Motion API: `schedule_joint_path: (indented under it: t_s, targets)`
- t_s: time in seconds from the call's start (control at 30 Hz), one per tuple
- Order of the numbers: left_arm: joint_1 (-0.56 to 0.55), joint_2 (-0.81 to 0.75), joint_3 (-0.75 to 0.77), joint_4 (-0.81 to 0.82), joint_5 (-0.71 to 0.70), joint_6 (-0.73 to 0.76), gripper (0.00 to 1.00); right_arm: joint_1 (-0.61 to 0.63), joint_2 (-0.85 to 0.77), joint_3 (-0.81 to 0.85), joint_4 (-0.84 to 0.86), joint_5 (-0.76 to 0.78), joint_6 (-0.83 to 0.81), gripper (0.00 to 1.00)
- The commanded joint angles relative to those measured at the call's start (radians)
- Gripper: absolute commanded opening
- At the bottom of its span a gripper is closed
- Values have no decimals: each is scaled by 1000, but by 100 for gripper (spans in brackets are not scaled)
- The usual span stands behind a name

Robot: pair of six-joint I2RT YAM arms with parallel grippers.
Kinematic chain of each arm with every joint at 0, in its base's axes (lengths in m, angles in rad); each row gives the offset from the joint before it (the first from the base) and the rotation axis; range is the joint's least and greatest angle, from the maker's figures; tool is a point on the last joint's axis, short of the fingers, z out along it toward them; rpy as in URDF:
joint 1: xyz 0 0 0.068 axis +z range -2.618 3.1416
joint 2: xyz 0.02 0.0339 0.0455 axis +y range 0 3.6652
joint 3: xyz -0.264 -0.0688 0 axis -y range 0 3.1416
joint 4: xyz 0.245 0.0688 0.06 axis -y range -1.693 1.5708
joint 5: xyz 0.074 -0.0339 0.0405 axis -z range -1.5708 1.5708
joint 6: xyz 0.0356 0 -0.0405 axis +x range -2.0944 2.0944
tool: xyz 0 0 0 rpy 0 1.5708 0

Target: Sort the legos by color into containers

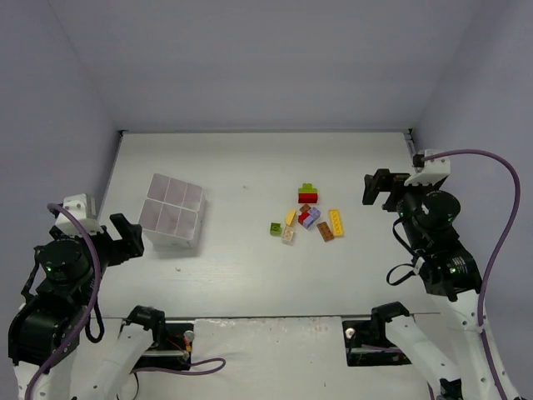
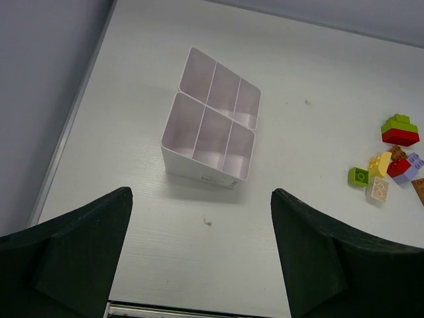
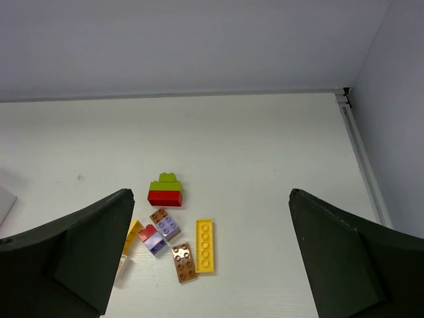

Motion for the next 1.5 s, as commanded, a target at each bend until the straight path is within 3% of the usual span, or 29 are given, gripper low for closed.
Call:
schedule_joint_path:
  t_s: [0.0, 0.2, 0.33, 0.43, 0.63, 0.83, 0.97, 1.17, 1.47]
  targets:
    - [-3, 30, 6, 49, 11, -15, 79, 2, 12, 24, 83, 15, 6, 100]
    - [-3, 44, 8, 52, 38, -15, 79, 2, -5, 6, 84, 8, 29, 100]
    - [-3, 101, 37, 68, 137, -16, 79, 2, 11, 4, 83, 15, 48, 100]
    - [-6, 198, 77, 66, 172, -38, 78, 2, 20, -4, 83, 23, 54, 100]
    - [-72, 435, 118, 104, 384, -159, 77, 2, 37, -5, 55, 38, 83, 100]
    - [-404, 631, 122, 249, 193, -227, 77, 2, 68, -8, 24, 48, 137, 100]
    - [-511, 785, 140, 319, 142, -312, 75, 2, 75, -17, 9, 34, 176, 100]
    - [-575, 1006, 191, 359, 53, -454, 70, 2, 71, -27, -15, 21, 213, 100]
    - [-614, 1268, 312, 390, 27, -458, 69, 2, 52, -36, -51, 9, 232, 99]
